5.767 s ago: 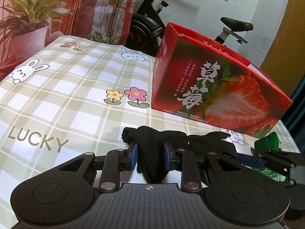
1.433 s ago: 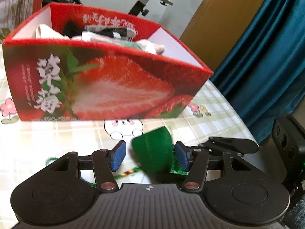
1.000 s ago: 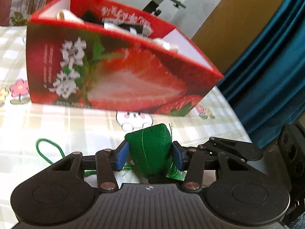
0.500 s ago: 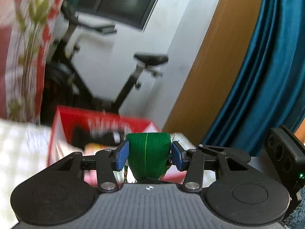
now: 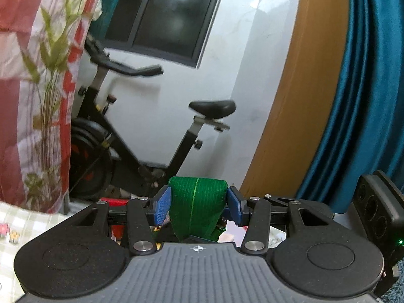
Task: Organize soft objects
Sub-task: 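Close the left gripper on the green tasseled sachet and lift it, then lower the green sachet into the box and open the left gripper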
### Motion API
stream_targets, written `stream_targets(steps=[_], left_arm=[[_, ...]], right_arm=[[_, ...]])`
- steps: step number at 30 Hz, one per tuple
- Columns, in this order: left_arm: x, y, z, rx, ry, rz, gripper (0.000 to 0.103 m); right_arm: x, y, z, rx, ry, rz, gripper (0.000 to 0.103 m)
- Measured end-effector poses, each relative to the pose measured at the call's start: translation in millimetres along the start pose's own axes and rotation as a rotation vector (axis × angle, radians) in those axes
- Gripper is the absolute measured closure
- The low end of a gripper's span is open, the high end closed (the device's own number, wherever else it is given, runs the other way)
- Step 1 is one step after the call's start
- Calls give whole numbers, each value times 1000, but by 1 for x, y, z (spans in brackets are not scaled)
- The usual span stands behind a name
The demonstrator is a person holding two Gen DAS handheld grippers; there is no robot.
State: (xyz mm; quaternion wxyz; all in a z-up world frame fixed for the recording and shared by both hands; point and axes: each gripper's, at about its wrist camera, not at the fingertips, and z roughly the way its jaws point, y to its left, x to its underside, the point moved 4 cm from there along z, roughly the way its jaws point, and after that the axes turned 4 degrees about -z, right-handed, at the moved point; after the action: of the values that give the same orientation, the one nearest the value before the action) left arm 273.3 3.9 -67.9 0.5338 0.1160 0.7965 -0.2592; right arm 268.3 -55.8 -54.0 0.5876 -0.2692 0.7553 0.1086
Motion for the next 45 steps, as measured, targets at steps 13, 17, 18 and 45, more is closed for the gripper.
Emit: stream_targets(steps=[13,17,18,45], left_arm=[[36,30,43,-16,123,-49,53],[34,32,59,7,122,-65,53],[33,33,62,19,116,-84,53],[15,14,3,-384,58,148,0]], right_arm=[[66,-11,33,-4,110,169,56],[80,-27,41,42,138,227,57],[84,-31,42,61,148,239,57],[80,-77,-14,329,202,330,0]])
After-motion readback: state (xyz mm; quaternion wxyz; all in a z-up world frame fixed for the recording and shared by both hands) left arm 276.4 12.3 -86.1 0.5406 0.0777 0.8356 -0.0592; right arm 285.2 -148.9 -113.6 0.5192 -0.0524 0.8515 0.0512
